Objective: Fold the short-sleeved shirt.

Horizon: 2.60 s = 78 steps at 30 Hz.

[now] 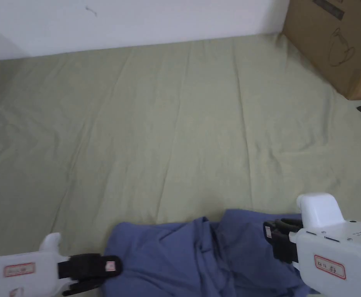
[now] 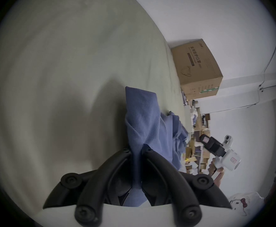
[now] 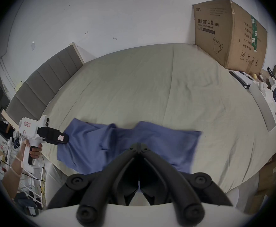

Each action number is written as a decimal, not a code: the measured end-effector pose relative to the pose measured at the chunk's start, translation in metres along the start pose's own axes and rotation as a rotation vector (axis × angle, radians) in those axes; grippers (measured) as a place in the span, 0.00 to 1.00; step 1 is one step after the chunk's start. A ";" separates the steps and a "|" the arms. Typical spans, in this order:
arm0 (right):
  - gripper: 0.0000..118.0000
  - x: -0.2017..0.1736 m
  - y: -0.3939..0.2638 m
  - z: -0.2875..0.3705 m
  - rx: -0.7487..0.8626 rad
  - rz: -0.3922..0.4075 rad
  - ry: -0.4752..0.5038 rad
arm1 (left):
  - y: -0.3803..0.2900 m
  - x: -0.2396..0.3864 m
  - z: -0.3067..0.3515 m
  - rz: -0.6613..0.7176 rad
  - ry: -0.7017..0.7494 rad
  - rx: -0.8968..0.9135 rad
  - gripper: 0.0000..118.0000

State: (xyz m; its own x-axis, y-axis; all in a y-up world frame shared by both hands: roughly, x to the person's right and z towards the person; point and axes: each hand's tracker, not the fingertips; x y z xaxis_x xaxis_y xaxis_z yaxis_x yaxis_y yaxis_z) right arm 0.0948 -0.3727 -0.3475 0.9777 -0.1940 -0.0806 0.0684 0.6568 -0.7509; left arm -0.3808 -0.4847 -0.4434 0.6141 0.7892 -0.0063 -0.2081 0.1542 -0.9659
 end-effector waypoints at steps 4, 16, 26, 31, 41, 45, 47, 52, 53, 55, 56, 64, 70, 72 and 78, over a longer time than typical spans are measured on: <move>0.00 0.000 0.000 0.001 0.005 0.005 -0.001 | 0.002 -0.016 0.058 0.013 0.131 0.052 0.06; 0.00 -0.002 -0.007 0.002 0.012 -0.006 0.033 | -0.010 0.083 0.077 -0.045 0.166 0.163 0.06; 0.00 0.037 -0.015 0.014 0.032 -0.100 0.016 | -0.020 0.196 -0.075 -0.188 0.150 -0.094 0.06; 0.00 0.058 -0.021 0.026 0.048 -0.133 -0.015 | -0.023 0.206 -0.145 -0.220 0.109 -0.218 0.06; 0.00 0.073 -0.033 0.026 0.018 -0.173 -0.041 | -0.020 0.217 -0.157 -0.225 0.101 -0.168 0.83; 0.00 0.071 -0.034 0.020 0.003 -0.157 -0.036 | -0.013 0.212 -0.122 -0.235 0.125 -0.112 0.83; 0.00 0.065 -0.032 0.019 0.002 -0.156 -0.024 | -0.013 0.203 -0.106 -0.244 0.189 -0.091 0.83; 0.00 0.060 -0.030 0.013 0.000 -0.140 0.002 | -0.025 0.180 -0.096 -0.242 0.314 -0.046 0.04; 0.00 0.060 -0.030 0.012 -0.002 -0.137 0.004 | -0.027 0.177 -0.100 -0.230 0.301 -0.065 0.04; 0.00 0.061 -0.030 0.011 -0.001 -0.133 0.008 | -0.036 0.177 -0.108 -0.220 0.246 -0.085 0.04; 0.00 0.061 -0.029 0.011 -0.001 -0.133 0.011 | -0.040 0.181 -0.114 -0.229 0.218 -0.088 0.04; 0.00 0.076 -0.033 0.015 0.000 -0.144 -0.009 | -0.068 0.212 -0.199 -0.364 0.204 -0.266 0.04; 0.00 0.081 -0.037 0.018 -0.012 -0.153 -0.029 | -0.090 0.224 -0.242 -0.388 0.136 -0.380 0.03; 0.00 0.079 -0.035 0.018 -0.019 -0.149 -0.016 | -0.092 0.226 -0.242 -0.379 0.141 -0.385 0.04; 0.00 0.040 -0.020 0.004 -0.021 -0.039 0.082 | -0.073 0.206 -0.153 -0.331 0.040 -0.214 0.04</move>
State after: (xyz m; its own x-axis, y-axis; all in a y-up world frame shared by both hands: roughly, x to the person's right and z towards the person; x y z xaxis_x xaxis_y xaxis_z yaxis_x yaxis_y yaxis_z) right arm 0.1336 -0.3902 -0.3332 0.9547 -0.2789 -0.1039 0.1010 0.6320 -0.7684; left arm -0.1225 -0.4244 -0.4135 0.6513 0.6931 0.3089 0.1675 0.2657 -0.9494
